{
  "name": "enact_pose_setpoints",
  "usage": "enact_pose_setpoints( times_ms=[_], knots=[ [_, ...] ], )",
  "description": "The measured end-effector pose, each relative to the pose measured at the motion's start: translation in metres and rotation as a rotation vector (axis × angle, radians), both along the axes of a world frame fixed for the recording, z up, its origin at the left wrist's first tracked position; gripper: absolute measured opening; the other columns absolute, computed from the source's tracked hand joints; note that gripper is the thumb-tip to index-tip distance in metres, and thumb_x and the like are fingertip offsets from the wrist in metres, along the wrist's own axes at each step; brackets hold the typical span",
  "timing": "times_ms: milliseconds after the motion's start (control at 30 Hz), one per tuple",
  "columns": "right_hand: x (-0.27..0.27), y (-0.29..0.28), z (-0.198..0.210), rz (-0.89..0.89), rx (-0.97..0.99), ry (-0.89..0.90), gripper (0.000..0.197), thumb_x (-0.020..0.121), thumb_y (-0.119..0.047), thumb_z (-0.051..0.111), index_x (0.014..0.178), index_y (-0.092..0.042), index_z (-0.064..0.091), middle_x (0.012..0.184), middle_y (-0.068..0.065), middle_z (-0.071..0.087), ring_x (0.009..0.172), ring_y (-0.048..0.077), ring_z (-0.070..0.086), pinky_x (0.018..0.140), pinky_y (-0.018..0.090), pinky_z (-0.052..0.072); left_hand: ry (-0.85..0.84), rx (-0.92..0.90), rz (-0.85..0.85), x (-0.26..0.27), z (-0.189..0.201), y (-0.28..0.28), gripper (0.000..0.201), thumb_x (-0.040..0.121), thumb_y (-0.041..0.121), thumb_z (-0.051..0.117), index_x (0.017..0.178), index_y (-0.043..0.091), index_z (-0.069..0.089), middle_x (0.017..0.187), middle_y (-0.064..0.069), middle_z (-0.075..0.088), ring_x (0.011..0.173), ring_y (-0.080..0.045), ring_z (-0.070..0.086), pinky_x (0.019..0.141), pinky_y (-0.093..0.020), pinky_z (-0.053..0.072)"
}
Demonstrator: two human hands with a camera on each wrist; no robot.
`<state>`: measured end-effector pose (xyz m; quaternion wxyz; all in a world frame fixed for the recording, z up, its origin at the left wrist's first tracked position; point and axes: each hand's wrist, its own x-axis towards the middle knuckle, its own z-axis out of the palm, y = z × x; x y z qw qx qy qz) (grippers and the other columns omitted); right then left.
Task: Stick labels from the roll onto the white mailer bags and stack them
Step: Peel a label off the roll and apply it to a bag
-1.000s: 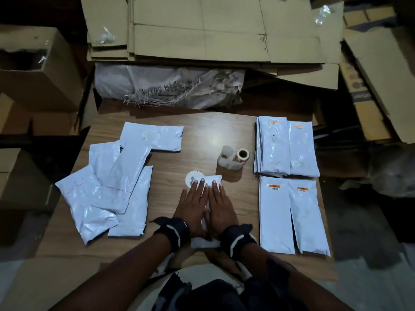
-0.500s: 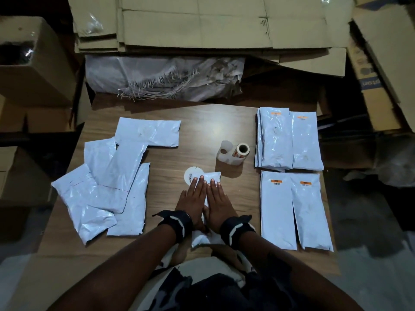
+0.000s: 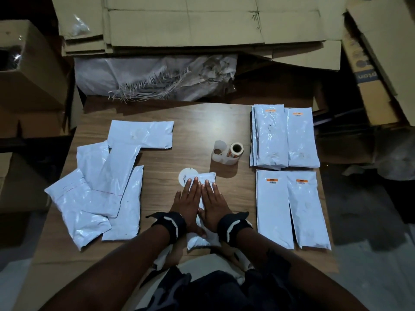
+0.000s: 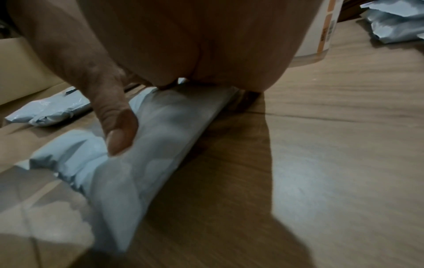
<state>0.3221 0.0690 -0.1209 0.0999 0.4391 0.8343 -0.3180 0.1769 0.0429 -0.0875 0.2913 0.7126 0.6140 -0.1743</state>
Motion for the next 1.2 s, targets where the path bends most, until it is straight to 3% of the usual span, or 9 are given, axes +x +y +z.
enact_pose_setpoints(
  times_ms=[100, 200, 267, 367, 467, 600, 833, 967, 1200],
  knots=[
    [0.008, 0.003, 0.006, -0.020, 0.010, 0.125, 0.085, 0.091, -0.058, 0.026, 0.154, -0.006, 0.001, 0.161, 0.011, -0.012, 0.147, 0.026, -0.017, 0.123, 0.042, 0.003, 0.016, -0.020, -0.010, 0.002, 0.009, 0.000, 0.160, 0.047, 0.084, 0.070, 0.145, 0.006, -0.029, 0.148, -0.011, -0.040, 0.143, -0.034, -0.031, 0.118, -0.058, 0.009],
    [0.025, 0.002, 0.019, -0.172, 0.028, 0.312, 0.074, 0.095, -0.038, 0.053, 0.154, -0.009, 0.018, 0.162, 0.011, 0.008, 0.150, 0.023, 0.007, 0.120, 0.029, 0.006, 0.031, 0.022, -0.010, 0.005, 0.022, 0.005, 0.149, 0.054, 0.085, 0.064, 0.151, 0.006, -0.017, 0.156, -0.012, -0.029, 0.146, -0.034, -0.022, 0.118, -0.057, 0.008],
    [0.041, 0.004, 0.026, -0.278, 0.028, 0.349, 0.067, 0.095, -0.036, 0.054, 0.152, -0.014, 0.025, 0.160, 0.009, 0.018, 0.147, 0.022, 0.017, 0.119, 0.027, 0.011, 0.011, 0.161, 0.006, 0.012, 0.033, 0.016, 0.132, 0.063, 0.082, 0.061, 0.155, 0.007, 0.001, 0.162, -0.015, -0.007, 0.149, -0.034, -0.004, 0.118, -0.054, 0.011],
    [0.064, 0.017, 0.031, -0.456, 0.023, 0.377, 0.057, 0.097, -0.026, 0.053, 0.148, -0.011, 0.033, 0.153, 0.009, 0.034, 0.140, 0.024, 0.033, 0.118, 0.035, 0.026, -0.079, 0.393, -0.002, 0.026, 0.045, 0.045, 0.097, 0.074, 0.063, 0.065, 0.150, 0.013, 0.030, 0.156, -0.011, 0.029, 0.145, -0.033, 0.021, 0.116, -0.050, 0.023],
    [0.076, 0.042, 0.043, -0.690, 0.008, 0.404, 0.051, 0.094, -0.025, 0.056, 0.143, -0.016, 0.041, 0.142, 0.002, 0.046, 0.128, 0.019, 0.047, 0.106, 0.031, 0.039, -0.025, 0.481, -0.019, 0.048, 0.056, 0.080, 0.075, 0.081, 0.046, 0.062, 0.145, 0.013, 0.038, 0.154, -0.011, 0.033, 0.144, -0.034, 0.021, 0.116, -0.050, 0.020],
    [0.078, 0.077, 0.052, -0.887, 0.038, 0.440, 0.043, 0.092, -0.025, 0.060, 0.133, -0.020, 0.051, 0.132, -0.001, 0.057, 0.117, 0.016, 0.056, 0.095, 0.027, 0.044, 0.085, 0.437, 0.061, 0.071, 0.063, 0.116, 0.064, 0.081, 0.043, 0.063, 0.136, 0.015, 0.044, 0.144, -0.010, 0.044, 0.144, -0.032, 0.021, 0.116, -0.050, 0.014],
    [0.067, 0.114, 0.058, -0.852, 0.056, 0.406, 0.043, 0.089, -0.029, 0.062, 0.131, -0.017, 0.056, 0.132, 0.000, 0.058, 0.118, 0.020, 0.056, 0.100, 0.037, 0.046, 0.138, 0.443, 0.028, 0.081, 0.058, 0.131, 0.039, 0.087, 0.044, 0.047, 0.122, 0.027, 0.055, 0.114, -0.003, 0.064, 0.115, -0.031, 0.050, 0.109, -0.049, 0.023],
    [0.066, 0.120, 0.062, -0.755, 0.097, 0.368, 0.035, 0.092, -0.032, 0.059, 0.124, -0.019, 0.061, 0.123, 0.002, 0.065, 0.109, 0.022, 0.060, 0.092, 0.036, 0.049, 0.118, 0.463, 0.017, 0.082, 0.055, 0.131, 0.039, 0.090, 0.039, 0.045, 0.128, 0.032, 0.052, 0.110, -0.005, 0.065, 0.109, -0.033, 0.052, 0.104, -0.045, 0.026],
    [0.074, 0.122, 0.065, -0.626, 0.138, 0.267, 0.028, 0.091, -0.030, 0.057, 0.117, -0.028, 0.067, 0.113, 0.001, 0.071, 0.106, 0.025, 0.062, 0.085, 0.037, 0.051, 0.085, 0.519, -0.026, 0.079, 0.044, 0.136, 0.036, 0.091, 0.036, 0.048, 0.125, 0.041, 0.055, 0.108, 0.001, 0.066, 0.108, -0.030, 0.051, 0.102, -0.043, 0.026]
  ],
)
